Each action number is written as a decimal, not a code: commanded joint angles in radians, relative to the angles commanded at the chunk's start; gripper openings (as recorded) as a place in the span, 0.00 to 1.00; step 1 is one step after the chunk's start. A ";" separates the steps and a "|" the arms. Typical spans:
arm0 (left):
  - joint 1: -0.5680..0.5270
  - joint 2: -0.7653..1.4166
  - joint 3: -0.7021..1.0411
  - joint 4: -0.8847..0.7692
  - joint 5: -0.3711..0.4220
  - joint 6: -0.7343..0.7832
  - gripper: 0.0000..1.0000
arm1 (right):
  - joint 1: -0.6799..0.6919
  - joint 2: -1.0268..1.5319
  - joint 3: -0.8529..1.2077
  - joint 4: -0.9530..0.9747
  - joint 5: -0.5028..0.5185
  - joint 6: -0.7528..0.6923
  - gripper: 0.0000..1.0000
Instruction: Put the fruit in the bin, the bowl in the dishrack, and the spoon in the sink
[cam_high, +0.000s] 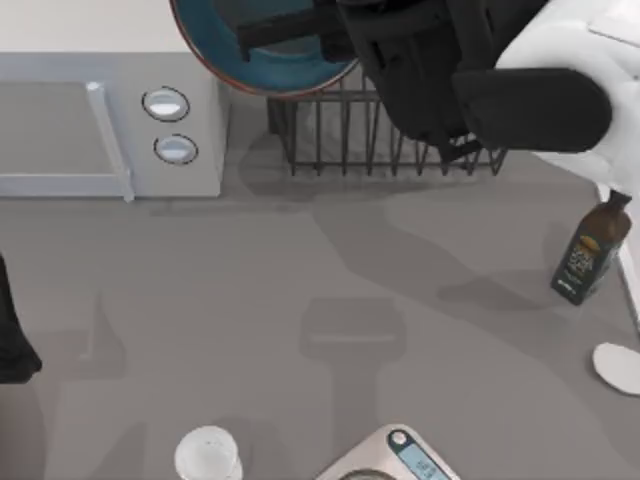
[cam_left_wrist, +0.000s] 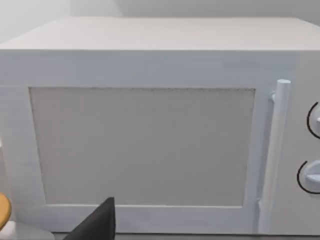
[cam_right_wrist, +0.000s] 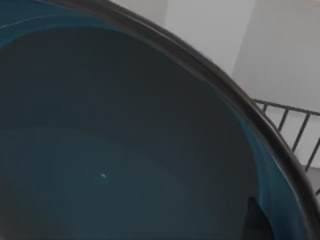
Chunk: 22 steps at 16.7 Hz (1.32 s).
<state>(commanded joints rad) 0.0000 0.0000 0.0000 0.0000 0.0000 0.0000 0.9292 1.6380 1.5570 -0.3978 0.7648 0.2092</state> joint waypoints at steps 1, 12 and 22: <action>0.000 0.000 0.000 0.000 0.000 0.000 1.00 | 0.024 -0.036 -0.021 0.078 0.055 -0.035 0.00; 0.000 0.000 0.000 0.000 0.000 0.000 1.00 | 0.103 -0.194 -0.116 0.372 0.295 -0.176 0.00; 0.000 0.000 0.000 0.000 0.000 0.000 1.00 | -0.106 0.156 -0.166 0.789 0.089 -0.186 0.00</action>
<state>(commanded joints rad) 0.0000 0.0000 0.0000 0.0000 0.0000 0.0000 0.8231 1.7943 1.3912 0.3910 0.8539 0.0234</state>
